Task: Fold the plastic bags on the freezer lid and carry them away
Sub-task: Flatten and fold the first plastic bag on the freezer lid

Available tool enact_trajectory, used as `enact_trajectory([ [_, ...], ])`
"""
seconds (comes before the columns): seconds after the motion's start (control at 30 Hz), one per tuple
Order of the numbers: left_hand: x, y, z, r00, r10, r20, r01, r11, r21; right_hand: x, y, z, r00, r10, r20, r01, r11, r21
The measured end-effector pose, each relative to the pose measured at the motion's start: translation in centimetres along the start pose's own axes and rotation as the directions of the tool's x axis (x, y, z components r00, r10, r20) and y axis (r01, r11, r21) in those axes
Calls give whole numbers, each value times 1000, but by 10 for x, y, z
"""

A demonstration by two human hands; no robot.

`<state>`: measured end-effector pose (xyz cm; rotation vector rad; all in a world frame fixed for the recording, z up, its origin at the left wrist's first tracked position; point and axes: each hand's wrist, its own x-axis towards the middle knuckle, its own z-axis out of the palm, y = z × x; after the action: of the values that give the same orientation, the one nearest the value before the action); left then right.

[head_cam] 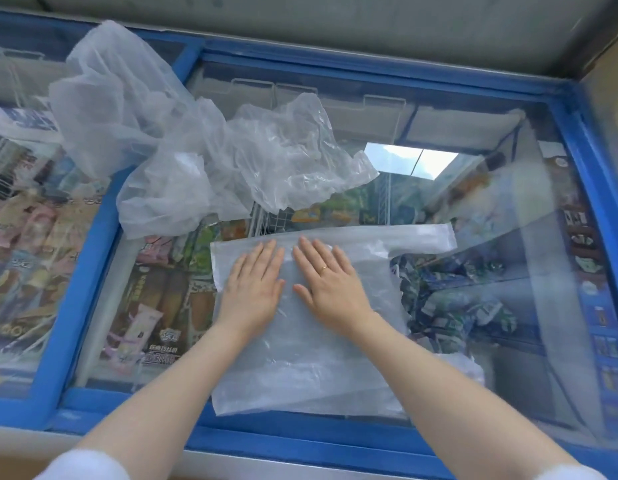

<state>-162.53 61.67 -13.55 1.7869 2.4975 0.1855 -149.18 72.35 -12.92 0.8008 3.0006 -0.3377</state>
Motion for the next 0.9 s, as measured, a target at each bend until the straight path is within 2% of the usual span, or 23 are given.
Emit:
enact_trajectory([
  [0.1, 1, -10, -2, 995, -2, 98, 5, 1000, -27, 4, 27, -5, 992, 124, 35, -122, 991, -46],
  [0.27, -4, -21, -3, 986, -60, 156, 63, 998, -17, -22, 83, -20, 939, 335, 75, -331, 942, -57],
  [0.4, -6, -22, -12, 974, -49, 222, 58, 998, -37, -24, 83, -27, 884, 452, 120, -442, 891, -100],
  [0.43, -9, -20, -16, 975, -26, 223, 44, 996, -75, -28, 78, -33, 885, 447, 130, -443, 895, -59],
  [0.5, -24, -11, -24, 984, 54, 169, -26, 986, -164, -51, 69, -45, 929, 352, 110, -366, 918, 151],
  [0.57, -47, 4, -29, 979, 199, 46, -180, 947, -265, -89, 57, -55, 969, 239, 63, -246, 924, 293],
  [0.63, -72, 23, -22, 931, 363, -49, -360, 883, -300, -128, 57, -58, 972, 210, 103, -230, 937, 263],
  [0.7, -88, 40, -16, 886, 462, -33, -453, 850, -268, -160, 63, -55, 961, 191, 198, -225, 960, 168],
  [0.8, -99, 51, -8, 861, 506, 43, -495, 855, -154, -186, 77, -51, 959, 171, 227, -177, 984, 7],
  [0.9, -106, 48, -5, 897, 441, -11, -439, 889, -126, -189, 85, -53, 946, 255, 200, -234, 965, -122],
])
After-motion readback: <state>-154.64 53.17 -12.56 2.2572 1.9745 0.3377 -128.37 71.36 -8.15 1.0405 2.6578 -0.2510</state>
